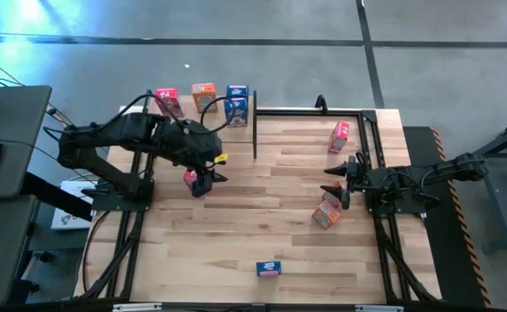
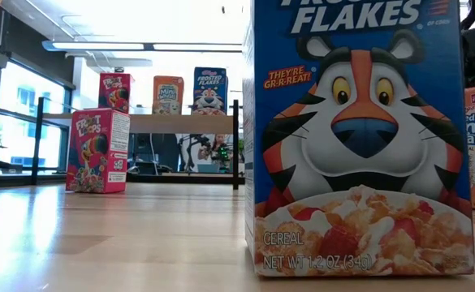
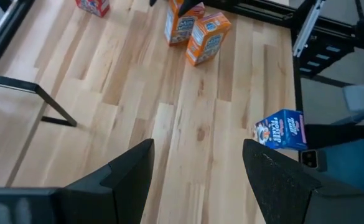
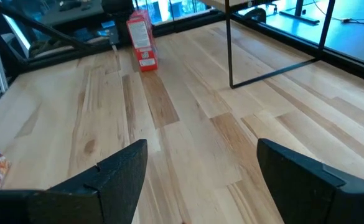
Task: Stack cereal on shelf
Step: Put the top orange cereal box on the the shelf aligned with the other orange cereal box
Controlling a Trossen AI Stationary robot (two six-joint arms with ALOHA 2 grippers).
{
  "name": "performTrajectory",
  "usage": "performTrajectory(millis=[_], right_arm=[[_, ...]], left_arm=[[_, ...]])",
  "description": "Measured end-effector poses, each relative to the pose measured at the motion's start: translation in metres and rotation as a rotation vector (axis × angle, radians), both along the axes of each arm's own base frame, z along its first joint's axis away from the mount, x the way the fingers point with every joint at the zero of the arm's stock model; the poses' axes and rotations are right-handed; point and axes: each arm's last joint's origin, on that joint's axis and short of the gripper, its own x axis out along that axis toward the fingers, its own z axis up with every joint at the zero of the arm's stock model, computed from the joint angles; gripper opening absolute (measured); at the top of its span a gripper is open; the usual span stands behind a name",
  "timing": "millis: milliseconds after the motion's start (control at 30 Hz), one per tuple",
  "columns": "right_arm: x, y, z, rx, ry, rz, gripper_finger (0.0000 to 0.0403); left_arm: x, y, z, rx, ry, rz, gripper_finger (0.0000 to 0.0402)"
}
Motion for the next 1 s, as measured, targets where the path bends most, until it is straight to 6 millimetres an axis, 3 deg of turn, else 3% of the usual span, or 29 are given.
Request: performTrajectory(millis=[400, 1000], right_arm=[[0.003, 0.001, 0.016, 0.003, -0.141, 0.008, 0.0296], [-0.002, 0.001, 0.105, -0.026, -0.31, 0.051, 0.0296]], left_arm=[[0.0, -0.001, 0.0, 0.006, 0.0, 0.014, 0.0237], [0.0, 0.0, 0.0, 0.02, -0.002, 0.026, 0.0237]])
